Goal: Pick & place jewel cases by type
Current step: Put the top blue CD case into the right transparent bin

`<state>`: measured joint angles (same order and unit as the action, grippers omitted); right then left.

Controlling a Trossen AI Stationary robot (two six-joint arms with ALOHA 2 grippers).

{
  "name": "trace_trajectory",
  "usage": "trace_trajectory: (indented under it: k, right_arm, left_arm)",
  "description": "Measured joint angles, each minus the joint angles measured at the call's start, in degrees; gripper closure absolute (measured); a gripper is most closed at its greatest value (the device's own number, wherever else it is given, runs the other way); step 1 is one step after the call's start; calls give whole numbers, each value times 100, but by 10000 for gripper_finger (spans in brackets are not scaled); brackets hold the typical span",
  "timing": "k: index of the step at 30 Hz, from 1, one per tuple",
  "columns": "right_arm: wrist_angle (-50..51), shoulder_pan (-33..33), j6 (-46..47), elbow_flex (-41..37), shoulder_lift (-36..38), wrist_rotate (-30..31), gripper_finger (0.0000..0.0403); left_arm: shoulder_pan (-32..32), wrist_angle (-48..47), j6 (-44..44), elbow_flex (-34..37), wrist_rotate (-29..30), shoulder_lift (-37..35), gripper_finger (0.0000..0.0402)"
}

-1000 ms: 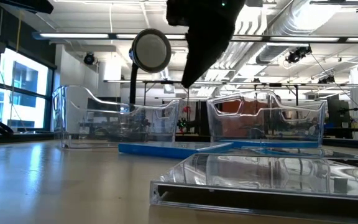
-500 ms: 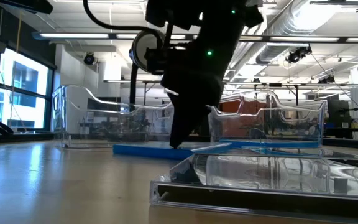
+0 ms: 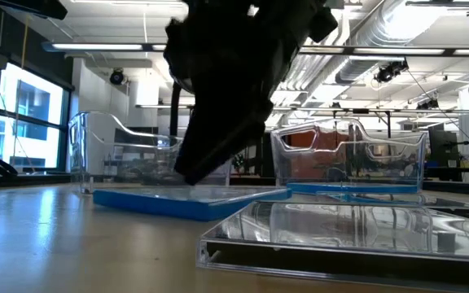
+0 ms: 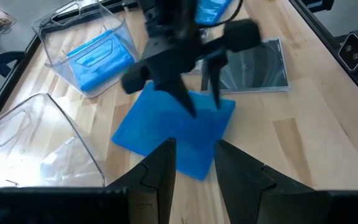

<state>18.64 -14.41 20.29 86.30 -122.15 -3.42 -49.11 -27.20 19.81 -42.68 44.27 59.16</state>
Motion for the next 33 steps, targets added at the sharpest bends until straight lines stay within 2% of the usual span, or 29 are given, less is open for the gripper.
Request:
trace_trajectory:
  k: [3,5,7,11,16,23,33]
  right_arm:
    - [-482,-94,-4,-4,0,-677,242]
    - [-842,-150,-19,0,0,-838,242]
    - [-912,-193,-97,0,45,-464,242]
    - [-371,-139,-391,4,105,1076,242]
    - [686,25,156,0,103,1772,242]
    - [851,22,374,-74,26,1583,242]
    - [64,-303,500,-101,13,1066,242]
  left_arm:
    - [-1,0,0,0,-51,0,293]
    - [0,4,0,0,-120,0,293]
    - [-2,29,11,0,-188,0,293]
    - [-2,55,156,0,-285,-2,293]
    - [-2,57,356,0,-459,-2,293]
    - [-2,47,365,0,-506,-2,293]
    - [-2,33,385,0,-574,-2,293]
